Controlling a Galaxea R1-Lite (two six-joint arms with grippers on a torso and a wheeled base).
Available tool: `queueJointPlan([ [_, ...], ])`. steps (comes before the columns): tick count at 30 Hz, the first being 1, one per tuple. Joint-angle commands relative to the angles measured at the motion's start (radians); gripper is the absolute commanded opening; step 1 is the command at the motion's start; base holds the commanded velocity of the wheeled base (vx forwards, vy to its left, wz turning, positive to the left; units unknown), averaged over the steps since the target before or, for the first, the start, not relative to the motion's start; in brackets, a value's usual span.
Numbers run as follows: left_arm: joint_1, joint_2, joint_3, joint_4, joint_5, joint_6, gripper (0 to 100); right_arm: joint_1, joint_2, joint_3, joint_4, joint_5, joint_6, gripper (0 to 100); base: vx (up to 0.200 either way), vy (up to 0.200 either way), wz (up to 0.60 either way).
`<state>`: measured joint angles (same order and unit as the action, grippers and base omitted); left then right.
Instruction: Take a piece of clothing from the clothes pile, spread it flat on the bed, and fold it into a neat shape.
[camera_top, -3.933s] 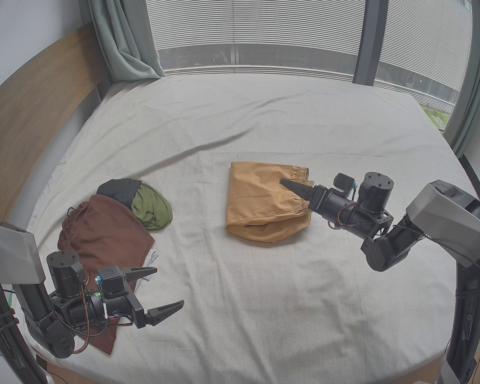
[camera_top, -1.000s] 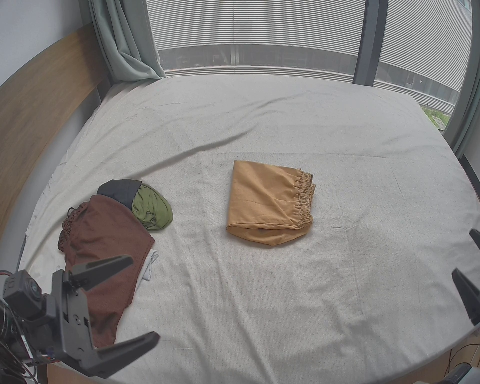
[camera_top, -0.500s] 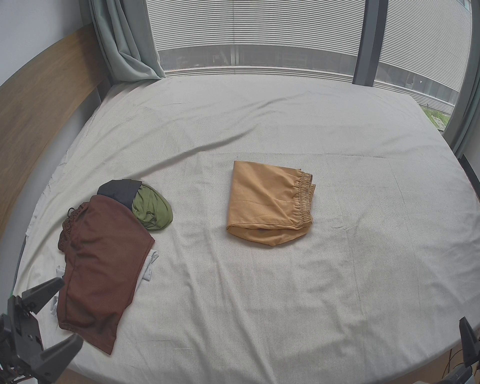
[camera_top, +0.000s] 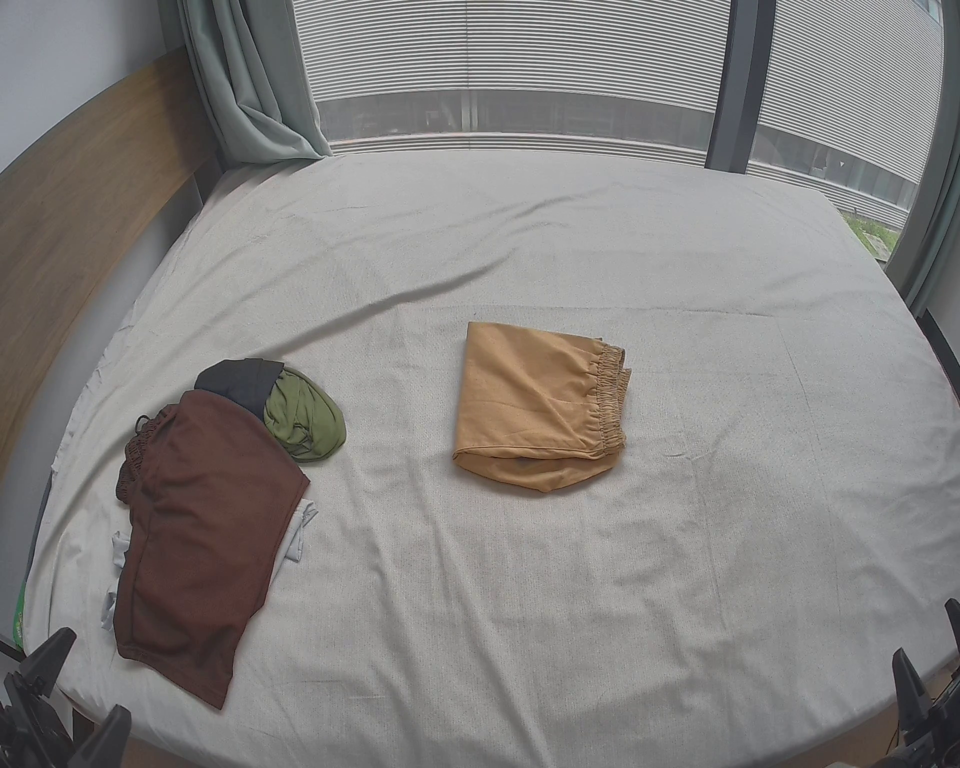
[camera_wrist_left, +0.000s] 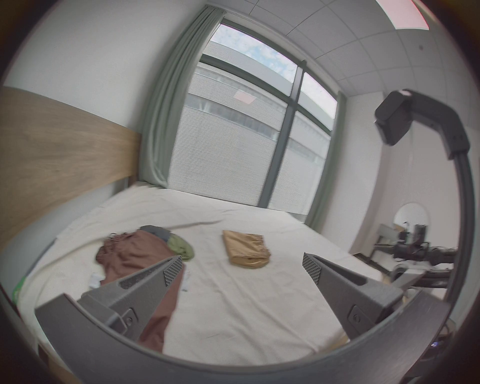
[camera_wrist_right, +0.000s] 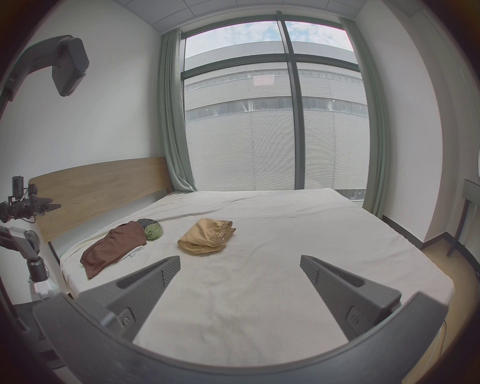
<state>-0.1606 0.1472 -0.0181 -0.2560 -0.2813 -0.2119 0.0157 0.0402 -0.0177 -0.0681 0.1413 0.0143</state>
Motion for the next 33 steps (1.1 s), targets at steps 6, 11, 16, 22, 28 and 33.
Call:
queueJointPlan([
  [6, 0.084, -0.057, 0.018, 0.159, 0.209, 0.088, 100, -0.02, -0.029, 0.018, -0.002, -0.019, -0.019, 100, 0.0, 0.0, 0.0],
  [11, 0.165, -0.144, 0.018, 0.204, 0.274, 0.158, 100, -0.02, -0.029, 0.018, -0.002, -0.019, -0.027, 100, 0.0, 0.0, 0.0],
  [16, 0.162, -0.143, 0.018, 0.244, 0.313, 0.187, 100, -0.02, -0.029, 0.018, -0.002, -0.017, -0.028, 100, 0.0, 0.0, 0.0],
  [22, 0.161, -0.144, 0.018, 0.259, 0.321, 0.194, 100, -0.02, -0.029, 0.018, 0.004, -0.06, -0.05, 100, 0.0, 0.0, 0.0],
  [28, 0.159, -0.144, 0.018, 0.254, 0.317, 0.187, 100, -0.017, -0.029, 0.015, 0.077, -0.154, -0.004, 100, 0.0, 0.0, 0.0],
  [33, 0.159, -0.144, 0.018, 0.256, 0.315, 0.204, 100, -0.016, -0.031, 0.016, 0.07, -0.15, -0.008, 100, 0.0, 0.0, 0.0],
])
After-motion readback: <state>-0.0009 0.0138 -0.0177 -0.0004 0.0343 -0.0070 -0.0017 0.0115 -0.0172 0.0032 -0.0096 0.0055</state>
